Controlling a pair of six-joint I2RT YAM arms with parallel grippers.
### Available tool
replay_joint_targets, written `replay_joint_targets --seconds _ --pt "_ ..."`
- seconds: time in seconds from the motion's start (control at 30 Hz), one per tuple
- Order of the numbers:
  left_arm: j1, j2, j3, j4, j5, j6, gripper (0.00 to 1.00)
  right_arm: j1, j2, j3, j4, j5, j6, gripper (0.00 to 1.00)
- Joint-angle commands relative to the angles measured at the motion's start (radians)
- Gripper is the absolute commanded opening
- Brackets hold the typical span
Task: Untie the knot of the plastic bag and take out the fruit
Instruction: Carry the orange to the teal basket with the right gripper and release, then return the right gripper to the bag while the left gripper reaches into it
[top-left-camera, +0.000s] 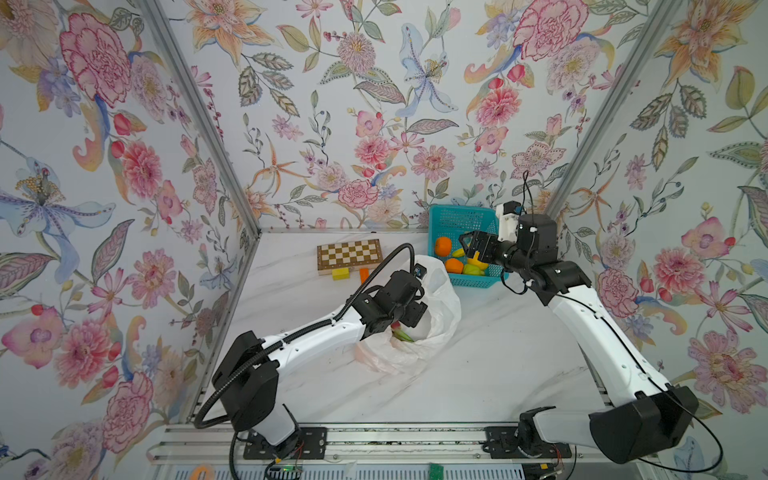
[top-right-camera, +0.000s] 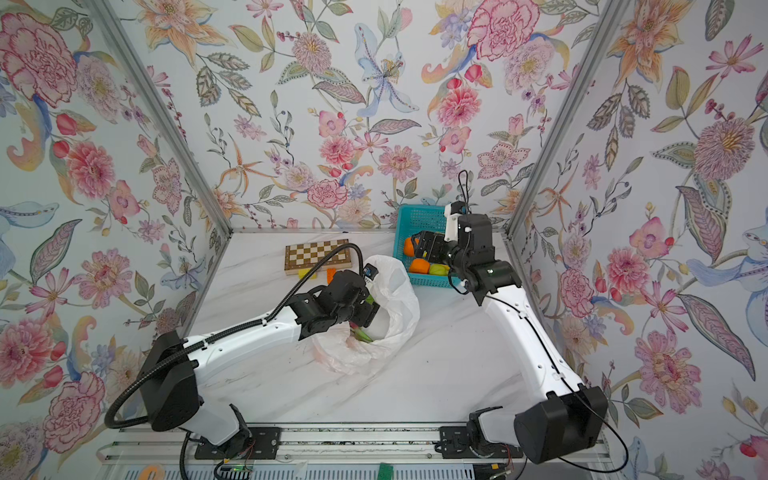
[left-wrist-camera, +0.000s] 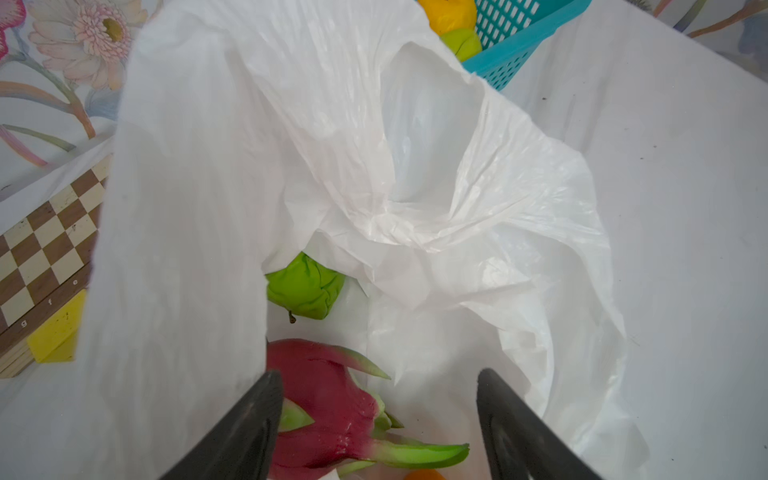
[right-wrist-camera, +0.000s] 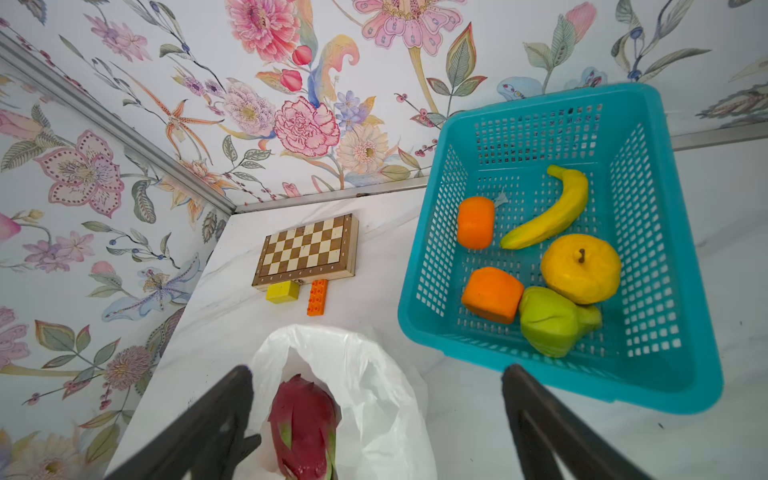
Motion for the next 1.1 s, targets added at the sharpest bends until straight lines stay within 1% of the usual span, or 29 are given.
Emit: replay_joint_targets --seconds 0.0,0.13,0.2,0.23,0.27,0.37,0.47,0.53,0.67,0.83,1.0,1.07 --pt "-0.01 0.082 0.074 -0.098 -0.078 -0.001 0.75 0.076 -0.089 -0.131 0.053 0.096 0.052 0.94" --pt "0.001 0.182 0.134 -0.147 -0.138 -0.011 0.75 0.192 -0.176 -0.272 0.064 0.169 0.123 0.94" --pt "0.015 0.228 0.166 -0.165 -0.152 -0.021 0.75 0.223 -0.195 -0.312 0.043 0.212 0.131 0.94" --pt "0.02 0.247 0.176 -0.169 -0.155 -0.024 0.75 0.258 -0.197 -0.322 0.029 0.232 0.134 0.94" --pt "0.026 0.266 0.191 -0.173 -0.159 -0.027 0.75 0.267 -0.198 -0.328 0.012 0.247 0.141 0.94" --pt "0.038 0.317 0.231 -0.18 -0.192 -0.029 0.77 0.273 -0.194 -0.333 -0.004 0.242 0.151 0.94" --pt "0.054 0.359 0.264 -0.185 -0.233 -0.024 0.8 0.28 -0.189 -0.332 0.005 0.24 0.153 0.94" --pt "0.066 0.388 0.292 -0.191 -0.238 -0.017 0.82 0.281 -0.184 -0.328 0.008 0.239 0.153 0.94" --pt "0.097 0.432 0.329 -0.196 -0.216 0.0 0.86 0.285 -0.181 -0.316 -0.008 0.238 0.148 0.94" --pt "0.146 0.482 0.352 -0.178 -0.133 0.005 0.94 0.287 -0.193 -0.316 -0.017 0.241 0.151 0.94" --pt "0.173 0.531 0.369 -0.149 -0.076 0.028 0.93 0.289 -0.198 -0.31 -0.029 0.252 0.154 0.94" --pt "0.186 0.55 0.372 -0.142 -0.043 0.027 0.91 0.29 -0.195 -0.306 -0.035 0.254 0.155 0.94"
